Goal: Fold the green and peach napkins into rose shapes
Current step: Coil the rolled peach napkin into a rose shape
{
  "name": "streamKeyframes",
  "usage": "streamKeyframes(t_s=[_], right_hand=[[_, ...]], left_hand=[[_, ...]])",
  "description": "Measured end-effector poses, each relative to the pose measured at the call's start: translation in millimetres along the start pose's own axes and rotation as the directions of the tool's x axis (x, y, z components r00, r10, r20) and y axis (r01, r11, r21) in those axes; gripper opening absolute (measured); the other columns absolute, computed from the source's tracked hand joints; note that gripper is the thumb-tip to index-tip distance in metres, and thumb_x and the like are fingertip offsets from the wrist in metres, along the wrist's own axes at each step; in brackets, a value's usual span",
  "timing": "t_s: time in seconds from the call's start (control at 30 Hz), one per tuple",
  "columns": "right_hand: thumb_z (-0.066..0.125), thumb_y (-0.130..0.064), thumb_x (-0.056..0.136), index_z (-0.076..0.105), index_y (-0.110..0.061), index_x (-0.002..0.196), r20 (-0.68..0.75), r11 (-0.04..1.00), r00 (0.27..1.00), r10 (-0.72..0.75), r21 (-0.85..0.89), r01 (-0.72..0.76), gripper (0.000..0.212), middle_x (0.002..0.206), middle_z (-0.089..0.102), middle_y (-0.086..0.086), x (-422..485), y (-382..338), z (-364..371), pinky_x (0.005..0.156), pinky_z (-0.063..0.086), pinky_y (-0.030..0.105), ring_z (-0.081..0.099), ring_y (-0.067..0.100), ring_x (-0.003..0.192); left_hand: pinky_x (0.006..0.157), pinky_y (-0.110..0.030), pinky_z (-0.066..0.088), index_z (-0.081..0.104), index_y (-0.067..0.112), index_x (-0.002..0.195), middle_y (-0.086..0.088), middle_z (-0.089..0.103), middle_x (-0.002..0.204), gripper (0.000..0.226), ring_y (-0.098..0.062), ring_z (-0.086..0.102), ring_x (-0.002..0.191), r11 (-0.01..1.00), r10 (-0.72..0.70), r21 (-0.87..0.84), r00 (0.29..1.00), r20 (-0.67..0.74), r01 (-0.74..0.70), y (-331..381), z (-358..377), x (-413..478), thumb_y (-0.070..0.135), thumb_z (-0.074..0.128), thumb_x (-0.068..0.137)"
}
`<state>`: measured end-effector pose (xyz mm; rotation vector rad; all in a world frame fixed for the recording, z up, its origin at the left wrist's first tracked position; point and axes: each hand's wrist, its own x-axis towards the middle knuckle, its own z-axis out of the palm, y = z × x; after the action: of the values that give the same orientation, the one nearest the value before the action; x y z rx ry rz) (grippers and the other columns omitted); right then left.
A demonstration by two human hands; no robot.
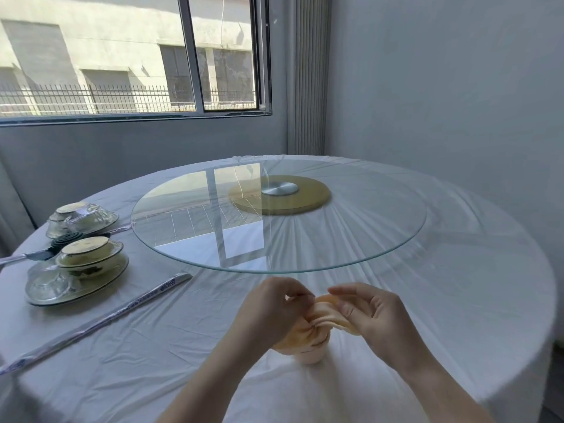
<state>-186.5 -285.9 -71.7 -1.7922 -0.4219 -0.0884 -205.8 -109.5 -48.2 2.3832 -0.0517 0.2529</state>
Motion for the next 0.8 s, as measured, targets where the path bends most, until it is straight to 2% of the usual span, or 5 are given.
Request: streamKeyframes(t_s=[0.2,0.37,0.6,0.7,0.8], right_hand=[[0.07,-0.017,0.082,0.065,-0.038,0.106,-0.088,0.984,0.995,-0.038,-0.176,0.022,0.032,0.081,0.072,-0.012,-8.6,12.6,8.0,0.077,0.052,0.019,0.066,-0.001,0.081],[0.07,-0.021,0.082,0.06,-0.045,0.104,-0.122,0.963,0.992,-0.014,-0.267,-0.019,0.034,0.082,0.07,0.014,-22.4,23.5,-0.6,0.072,0.052,0.028,0.066,0.018,0.078],[0.066,-0.02,0.084,0.058,-0.039,0.116,-0.017,0.927,0.996,0.09,-0.364,-0.09,0.037,0.093,0.07,-0.006,-26.4,25.0,-12.8,0.073,0.045,0.008,0.063,0.005,0.088],[0.064,-0.013,0.083,0.062,-0.044,0.103,0.043,0.955,0.997,0.057,-0.292,-0.042,0.037,0.09,0.072,-0.014,-11.9,15.7,-13.8,0.079,0.053,0.025,0.065,0.0,0.086],[0.064,-0.038,0.084,0.067,-0.038,0.072,-0.001,0.967,1.0,0.013,-0.256,-0.013,0.012,0.064,0.067,-0.019,5.5,-1.0,-11.9,0.061,0.047,0.022,0.061,-0.003,0.063]], left_hand=[[0.066,-0.021,0.039,0.067,0.026,0.08,0.017,0.057,0.069,0.015,-0.007,0.055,0.077,1.0,-0.019,0.015,0.981,-0.194,0.022,-8.5,14.8,1.3,0.025,0.056,0.089],[0.072,-0.027,0.043,0.066,0.022,0.083,0.011,0.065,0.08,0.014,-0.012,0.058,0.081,0.999,-0.036,-0.001,0.964,-0.263,0.037,-21.0,20.6,3.2,0.023,0.055,0.09],[0.066,-0.02,0.041,0.053,0.037,0.068,0.016,0.061,0.07,0.028,-0.007,0.056,0.074,0.998,-0.044,-0.064,0.967,-0.253,0.028,-36.0,25.5,9.9,0.02,0.057,0.089],[0.072,-0.029,0.046,0.062,0.033,0.084,0.013,0.062,0.08,0.014,-0.012,0.059,0.081,0.998,0.0,-0.057,0.966,-0.259,-0.015,-31.6,26.8,8.5,0.024,0.054,0.092],[0.072,-0.027,0.045,0.059,0.035,0.107,0.018,0.055,0.1,0.019,-0.01,0.057,0.089,0.995,0.091,0.072,0.953,-0.289,-0.073,-31.6,28.2,4.8,0.024,0.053,0.093]])
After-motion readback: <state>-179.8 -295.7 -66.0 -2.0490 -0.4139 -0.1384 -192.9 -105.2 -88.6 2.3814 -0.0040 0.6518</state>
